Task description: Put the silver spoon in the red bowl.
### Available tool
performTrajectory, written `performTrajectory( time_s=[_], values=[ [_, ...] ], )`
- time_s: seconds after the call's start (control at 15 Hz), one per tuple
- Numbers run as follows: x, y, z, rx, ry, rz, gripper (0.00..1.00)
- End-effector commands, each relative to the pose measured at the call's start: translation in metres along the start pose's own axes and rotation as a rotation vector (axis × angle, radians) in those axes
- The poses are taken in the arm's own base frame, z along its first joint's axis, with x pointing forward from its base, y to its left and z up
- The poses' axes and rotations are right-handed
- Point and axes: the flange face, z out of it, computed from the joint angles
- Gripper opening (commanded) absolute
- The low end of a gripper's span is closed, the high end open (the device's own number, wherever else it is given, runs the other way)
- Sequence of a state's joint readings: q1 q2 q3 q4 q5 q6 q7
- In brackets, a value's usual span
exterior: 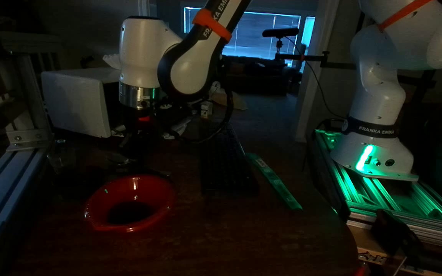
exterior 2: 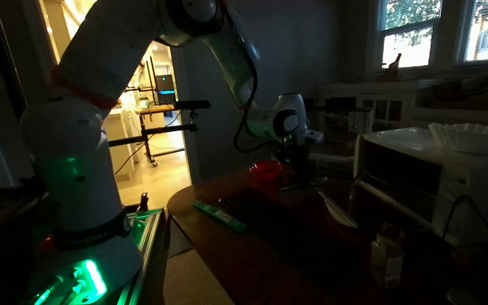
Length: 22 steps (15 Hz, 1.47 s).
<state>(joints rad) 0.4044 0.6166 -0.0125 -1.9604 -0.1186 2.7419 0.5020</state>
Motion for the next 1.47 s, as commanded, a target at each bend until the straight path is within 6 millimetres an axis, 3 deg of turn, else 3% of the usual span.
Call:
performTrajectory(
  time_s=[0.0, 0.13, 0.27, 0.73, 1.07, 1.4],
  values=[
    [0.001, -0.004, 0.004, 0.024, -0.027, -0.001, 0.02],
    [0.002, -0.006, -0.006, 0.033, -0.036, 0.011, 0.02],
    [0.0, -0.008, -0.029, 0.044, -0.049, -0.007, 0.02],
    [0.0, 0.012, -0.126, 0.04, -0.126, -0.053, 0.02],
    [-0.008, -0.013, -0.177, 0.188, -0.173, -0.276, 0.02],
    [-0.028, -0.036, -0.193, 0.282, -0.251, -0.536, 0.02]
  ],
)
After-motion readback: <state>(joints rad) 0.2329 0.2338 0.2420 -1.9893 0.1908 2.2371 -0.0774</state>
